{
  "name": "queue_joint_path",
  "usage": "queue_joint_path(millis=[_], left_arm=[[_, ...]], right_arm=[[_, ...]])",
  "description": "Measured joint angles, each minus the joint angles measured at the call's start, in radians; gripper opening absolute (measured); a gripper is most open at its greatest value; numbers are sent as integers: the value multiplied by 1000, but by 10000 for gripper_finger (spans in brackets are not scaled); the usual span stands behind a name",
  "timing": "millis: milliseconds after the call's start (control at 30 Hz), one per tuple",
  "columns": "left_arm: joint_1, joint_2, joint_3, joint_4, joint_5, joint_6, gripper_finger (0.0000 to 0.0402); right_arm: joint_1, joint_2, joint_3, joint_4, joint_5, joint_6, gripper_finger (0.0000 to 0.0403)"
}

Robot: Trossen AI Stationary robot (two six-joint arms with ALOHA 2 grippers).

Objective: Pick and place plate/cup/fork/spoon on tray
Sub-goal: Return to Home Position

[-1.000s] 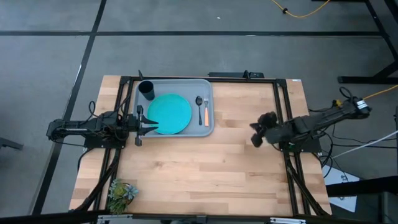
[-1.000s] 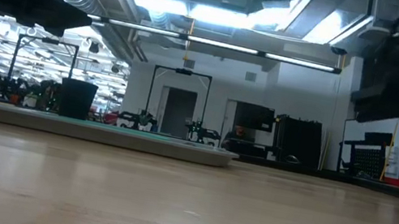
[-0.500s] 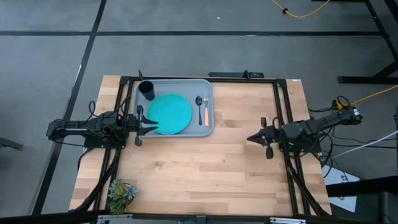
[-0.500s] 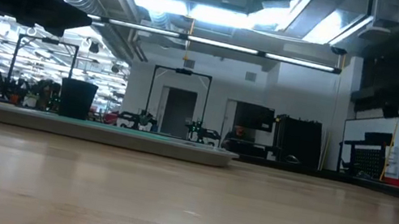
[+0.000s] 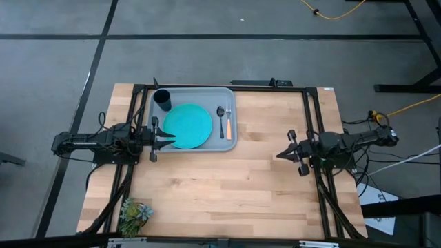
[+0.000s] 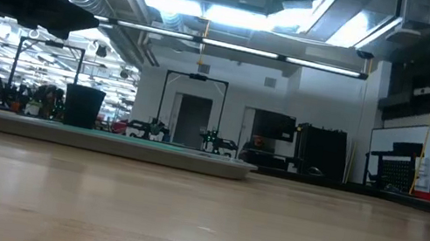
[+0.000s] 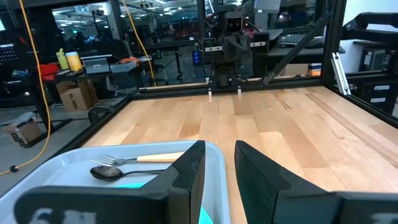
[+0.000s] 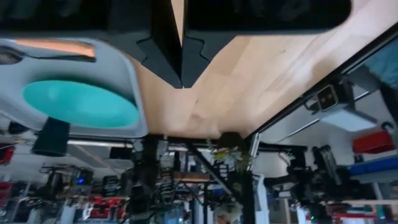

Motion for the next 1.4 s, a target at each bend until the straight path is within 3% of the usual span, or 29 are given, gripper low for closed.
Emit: queue_joint_path(millis=[700, 1133, 1400], left_arm=[[0, 0, 0, 0, 0, 0, 80], [0, 0, 0, 0, 0, 0, 80], [0, 0, 0, 0, 0, 0, 80]], right_arm=[[-40, 2, 0, -3, -2, -2, 12], [-84, 179, 0, -4, -6, -1, 12], [-85, 128, 0, 67, -6, -1, 12]])
